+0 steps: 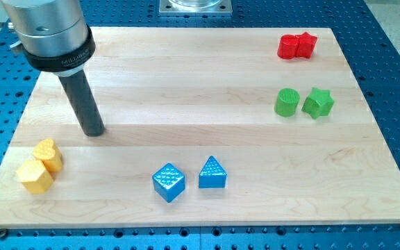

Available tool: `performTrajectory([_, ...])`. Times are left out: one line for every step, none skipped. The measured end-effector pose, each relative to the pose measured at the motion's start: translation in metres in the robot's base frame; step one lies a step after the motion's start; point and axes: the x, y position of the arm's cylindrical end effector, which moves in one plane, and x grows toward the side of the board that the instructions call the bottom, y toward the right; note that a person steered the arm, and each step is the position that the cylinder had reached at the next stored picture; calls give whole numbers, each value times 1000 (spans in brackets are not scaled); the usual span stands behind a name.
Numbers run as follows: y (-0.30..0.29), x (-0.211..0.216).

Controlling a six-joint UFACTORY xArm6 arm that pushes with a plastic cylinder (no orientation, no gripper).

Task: Move the green blocks towards the center

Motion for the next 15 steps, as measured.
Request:
performTrajectory([0, 0])
performTrajectory([0, 1])
performTrajectory([0, 1])
performTrajectory([0, 1])
performTrajectory([3, 1])
performTrajectory([4, 3])
performTrajectory([7, 3])
performTrajectory([12, -14])
performTrajectory([16, -20])
performTrajectory([16, -20])
performTrajectory([54, -27])
performTrajectory([147, -10])
performTrajectory([238, 20])
performTrajectory([356, 19])
performTrajectory([439, 19])
